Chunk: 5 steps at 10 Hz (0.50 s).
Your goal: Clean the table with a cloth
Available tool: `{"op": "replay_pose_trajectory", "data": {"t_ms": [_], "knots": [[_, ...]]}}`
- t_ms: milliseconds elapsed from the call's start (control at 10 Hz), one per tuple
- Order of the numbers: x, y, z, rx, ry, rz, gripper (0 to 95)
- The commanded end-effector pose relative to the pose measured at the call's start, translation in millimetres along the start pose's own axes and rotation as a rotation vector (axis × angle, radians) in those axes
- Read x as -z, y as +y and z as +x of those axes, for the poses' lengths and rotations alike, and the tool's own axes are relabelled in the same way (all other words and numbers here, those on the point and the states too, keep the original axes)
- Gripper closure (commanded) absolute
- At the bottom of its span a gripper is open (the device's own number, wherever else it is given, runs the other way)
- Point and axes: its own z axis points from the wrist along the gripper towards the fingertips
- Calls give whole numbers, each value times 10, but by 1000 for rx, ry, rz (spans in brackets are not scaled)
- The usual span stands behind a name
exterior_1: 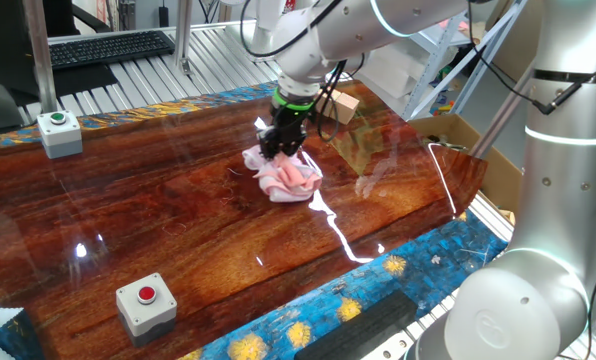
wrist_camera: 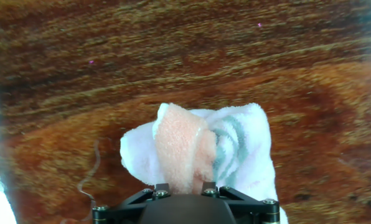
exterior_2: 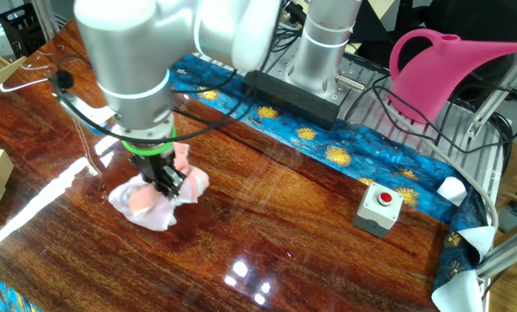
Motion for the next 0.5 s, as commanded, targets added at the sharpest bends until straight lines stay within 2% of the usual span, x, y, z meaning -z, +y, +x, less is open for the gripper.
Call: {"op": "replay_pose_trajectory", "data": {"t_ms": [100, 500], "knots": [[-48, 148, 11, -34, -13, -2, 950], [-148, 415, 24, -79, -12, -9, 950]]}}
